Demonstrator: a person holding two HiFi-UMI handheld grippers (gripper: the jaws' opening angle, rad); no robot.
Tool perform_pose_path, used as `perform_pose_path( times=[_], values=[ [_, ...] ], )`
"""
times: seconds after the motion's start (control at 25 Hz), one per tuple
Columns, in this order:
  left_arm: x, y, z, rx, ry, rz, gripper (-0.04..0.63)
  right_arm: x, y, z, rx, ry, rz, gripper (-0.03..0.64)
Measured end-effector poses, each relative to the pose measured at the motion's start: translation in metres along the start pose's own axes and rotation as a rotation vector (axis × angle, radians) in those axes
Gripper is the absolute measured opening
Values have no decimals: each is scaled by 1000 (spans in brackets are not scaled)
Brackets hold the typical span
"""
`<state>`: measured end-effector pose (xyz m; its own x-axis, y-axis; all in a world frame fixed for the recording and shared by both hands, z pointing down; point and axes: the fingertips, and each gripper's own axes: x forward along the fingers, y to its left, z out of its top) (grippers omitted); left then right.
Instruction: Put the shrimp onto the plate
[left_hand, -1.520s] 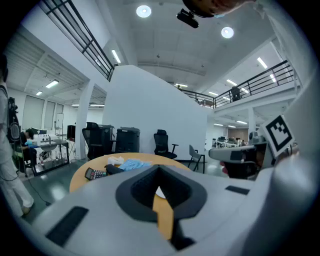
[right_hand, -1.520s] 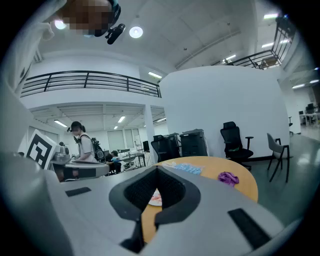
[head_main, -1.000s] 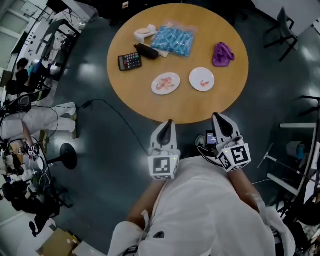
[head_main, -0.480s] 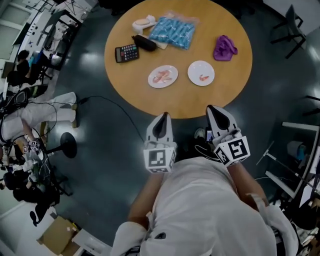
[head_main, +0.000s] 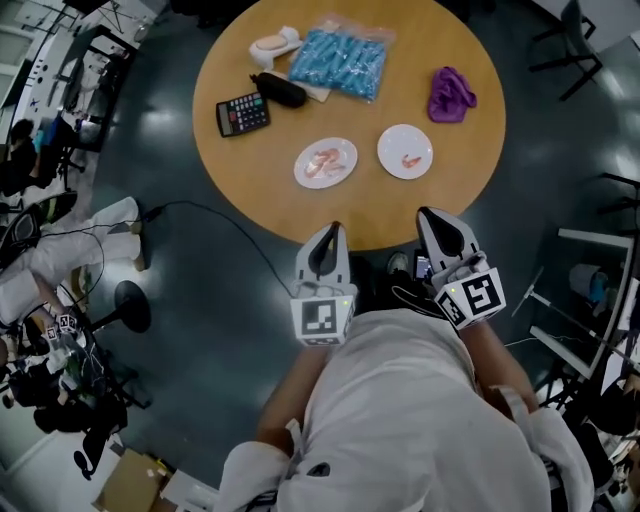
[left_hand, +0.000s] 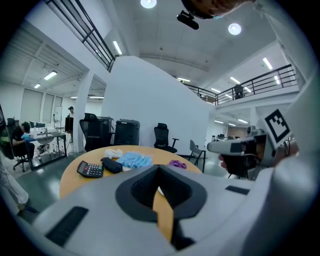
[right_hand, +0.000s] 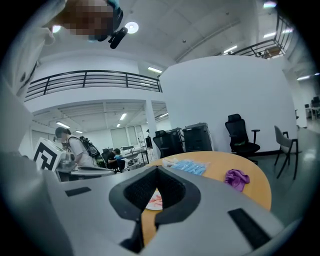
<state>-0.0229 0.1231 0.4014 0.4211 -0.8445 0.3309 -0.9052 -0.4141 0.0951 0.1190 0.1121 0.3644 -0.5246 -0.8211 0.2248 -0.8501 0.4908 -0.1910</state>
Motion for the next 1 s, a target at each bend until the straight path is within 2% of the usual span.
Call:
perform_pose_path(
  times=[0.2,0.48,0.6,0.76,0.8,0.88,1.0],
  values=[
    [25,18,1,0,18,-37,6,28,-4,-5,-10,25,-21,15],
    [64,35,-12,-14,24,12,8,73,-13,-41,-19,150,48,15],
    [76,46,-21,-17,42,38,8,103,-11,-64,-45,239,129,15],
    [88,55,-27,-13,57,34,8,152,-7,-105,-66,396,244,20],
    [88,56,-28,-17,59,34,8,163,-6,-118,-98,442,264,28],
    [90,59,-32,-26,65,36,8,185,-3,-143,-174,536,308,120],
    [91,65,-42,-25,85,37,8,211,3,-181,-309,680,383,120]
  ],
)
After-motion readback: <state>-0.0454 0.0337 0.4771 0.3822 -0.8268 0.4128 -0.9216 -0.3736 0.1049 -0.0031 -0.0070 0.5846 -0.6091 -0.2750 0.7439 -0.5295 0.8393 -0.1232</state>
